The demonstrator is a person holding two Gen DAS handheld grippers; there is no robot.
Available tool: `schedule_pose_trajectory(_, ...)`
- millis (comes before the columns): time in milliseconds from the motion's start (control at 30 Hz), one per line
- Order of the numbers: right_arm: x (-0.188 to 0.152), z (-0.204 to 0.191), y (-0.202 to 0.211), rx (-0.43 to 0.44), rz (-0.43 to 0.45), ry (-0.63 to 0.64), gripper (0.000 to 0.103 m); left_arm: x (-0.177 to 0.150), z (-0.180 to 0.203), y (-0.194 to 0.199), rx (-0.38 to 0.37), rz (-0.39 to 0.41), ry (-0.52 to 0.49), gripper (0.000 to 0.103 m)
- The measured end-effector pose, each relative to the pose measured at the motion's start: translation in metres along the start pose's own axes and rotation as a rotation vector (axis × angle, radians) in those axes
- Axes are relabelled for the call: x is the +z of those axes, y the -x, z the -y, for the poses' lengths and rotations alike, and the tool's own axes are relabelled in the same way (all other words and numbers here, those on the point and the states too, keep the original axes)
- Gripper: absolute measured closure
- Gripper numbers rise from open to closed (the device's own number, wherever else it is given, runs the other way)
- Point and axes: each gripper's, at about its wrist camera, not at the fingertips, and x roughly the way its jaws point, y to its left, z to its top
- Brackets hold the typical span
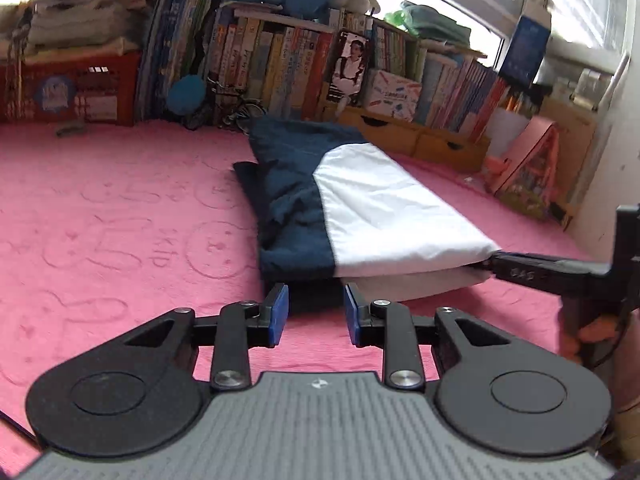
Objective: Fold clothes
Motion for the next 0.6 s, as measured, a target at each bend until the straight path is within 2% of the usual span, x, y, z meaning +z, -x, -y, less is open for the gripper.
schedule_pose_trajectory(67,0.009,-0.002,0.005,0.008,0.027,0.005,0.083,-0.004,-0.001,-0.014,-0.125,-0.039,0.164,0.073)
schedule_pose_trajectory(133,0.018,-0.001,0.009,0.019,0.042,0.004,0.083,-0.011,-0.006,-0.037,-0.216,-0.084,0.35,0.073)
schedule_pose_trajectory(200,0.025,-0.001,0.01,0.024,0.048,0.011,0.083,-0.017,-0.011,-0.059,-0.274,-0.103,0.525,0.073)
schedule_pose_trajectory(267,0.028,-0.001,0.01,0.027,0.049,0.018,0.083,-0.022,-0.01,-0.076,-0.316,-0.084,0.646,0.073)
schedule_pose_trajectory(500,0.027,0.001,0.011,0.033,0.041,0.008,0.083,-0.026,-0.004,-0.112,-0.289,-0.012,0.838,0.073)
schedule_pose_trajectory(600,0.026,0.002,0.011,0.035,0.042,0.003,0.083,-0.027,-0.006,-0.117,-0.276,0.036,0.874,0.073)
